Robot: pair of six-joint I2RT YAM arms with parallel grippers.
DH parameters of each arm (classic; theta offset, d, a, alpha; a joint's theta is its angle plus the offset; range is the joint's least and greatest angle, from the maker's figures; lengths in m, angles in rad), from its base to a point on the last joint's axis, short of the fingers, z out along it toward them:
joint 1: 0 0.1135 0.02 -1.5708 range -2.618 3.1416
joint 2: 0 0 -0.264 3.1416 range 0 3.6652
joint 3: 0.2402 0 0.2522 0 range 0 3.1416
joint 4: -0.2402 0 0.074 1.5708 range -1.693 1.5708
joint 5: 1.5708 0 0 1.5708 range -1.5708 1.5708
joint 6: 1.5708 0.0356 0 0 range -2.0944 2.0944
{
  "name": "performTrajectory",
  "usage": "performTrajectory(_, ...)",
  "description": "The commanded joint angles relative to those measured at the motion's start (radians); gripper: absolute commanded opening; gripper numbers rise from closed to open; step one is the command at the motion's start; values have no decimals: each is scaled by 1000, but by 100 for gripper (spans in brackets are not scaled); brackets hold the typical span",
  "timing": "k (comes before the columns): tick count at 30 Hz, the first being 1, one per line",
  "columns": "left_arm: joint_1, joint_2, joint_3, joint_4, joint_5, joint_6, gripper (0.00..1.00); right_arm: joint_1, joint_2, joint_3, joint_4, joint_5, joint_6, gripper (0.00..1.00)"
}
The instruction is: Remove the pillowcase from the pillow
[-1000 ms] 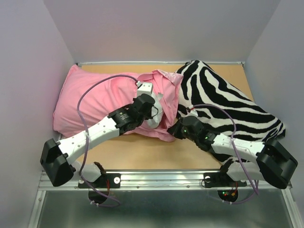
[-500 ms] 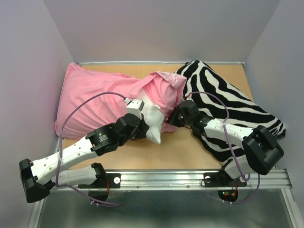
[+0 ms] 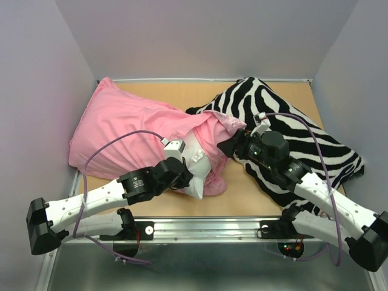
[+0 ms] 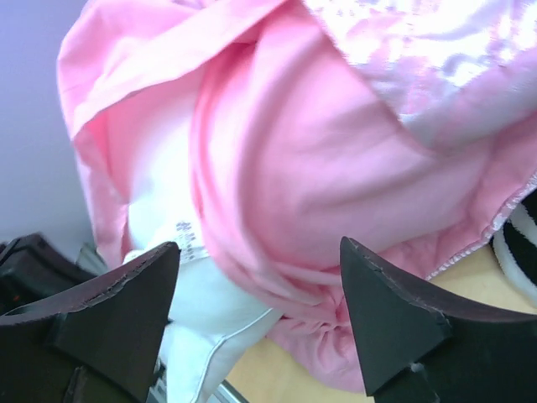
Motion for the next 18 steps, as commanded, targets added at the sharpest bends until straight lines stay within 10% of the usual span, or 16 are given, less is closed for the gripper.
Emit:
performTrajectory(1,-27,25,-6,73,4,-36,0,9,-5,-28,26,-38,-76,83)
performTrajectory(12,-52,32,-22,87,4,-50,0,49,238,105,25,36,-73,72)
performTrajectory(18,-75,29,-41,81,30,-58,0,51,260,158,26,95,-68,34)
